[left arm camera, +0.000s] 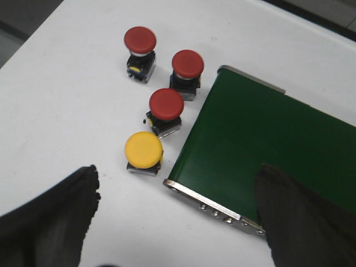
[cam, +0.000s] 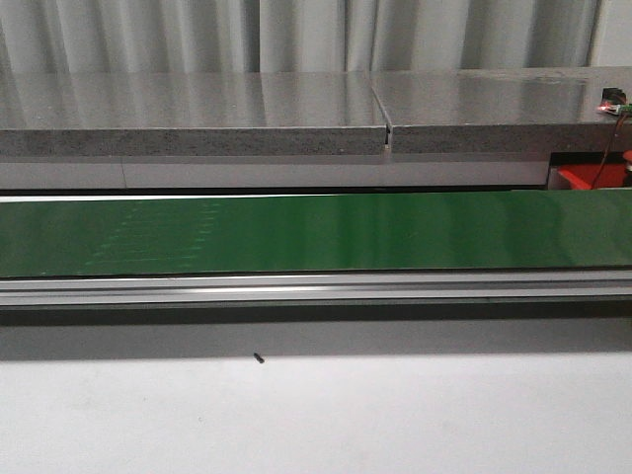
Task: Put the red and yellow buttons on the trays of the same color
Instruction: 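Raise the right gripper back above the belt's far end, then lower the left gripper onto the last yellow button on the table and grasp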
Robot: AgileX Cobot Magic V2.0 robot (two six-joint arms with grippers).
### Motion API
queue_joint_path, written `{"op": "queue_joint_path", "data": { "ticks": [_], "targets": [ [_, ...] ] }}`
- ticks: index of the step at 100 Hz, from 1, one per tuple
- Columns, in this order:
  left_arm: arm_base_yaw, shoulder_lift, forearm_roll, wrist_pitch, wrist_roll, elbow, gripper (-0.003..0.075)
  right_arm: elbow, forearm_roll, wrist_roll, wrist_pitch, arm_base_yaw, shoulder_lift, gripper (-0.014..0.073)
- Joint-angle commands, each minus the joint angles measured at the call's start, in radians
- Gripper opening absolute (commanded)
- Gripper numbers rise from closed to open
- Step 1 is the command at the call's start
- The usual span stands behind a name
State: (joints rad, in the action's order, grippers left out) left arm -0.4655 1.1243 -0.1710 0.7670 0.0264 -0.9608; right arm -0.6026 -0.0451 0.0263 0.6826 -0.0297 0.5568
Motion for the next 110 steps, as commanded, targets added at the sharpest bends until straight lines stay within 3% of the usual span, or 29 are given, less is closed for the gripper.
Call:
{"op": "queue_joint_path", "data": {
  "ticks": [1,19,58,110],
  "targets": [
    [-0.036,0.047,-0.016,0.019,-0.011,-0.074,0.0565,-0.026,-0.002,-0.001,-0.058,0.0,0.001,-0.0067],
    [-0.066,0.205,-0.004,0.106,-0.011,-0.174,0.0565,-0.026,-0.002,-0.001,-0.058,0.0,0.001,-0.0067],
    [-0.066,0.507,0.004,0.113,-0.011,-0.328,0.0565,-0.026,-0.002,-0.001,-0.058,0.0,0.001,-0.0067],
    [-0.066,0.67,-0.008,0.106,0.001,-0.337,0.0564,-0.026,-0.002,-0.001,-0.058,0.0,0.001,-0.0067]
  ]
}}
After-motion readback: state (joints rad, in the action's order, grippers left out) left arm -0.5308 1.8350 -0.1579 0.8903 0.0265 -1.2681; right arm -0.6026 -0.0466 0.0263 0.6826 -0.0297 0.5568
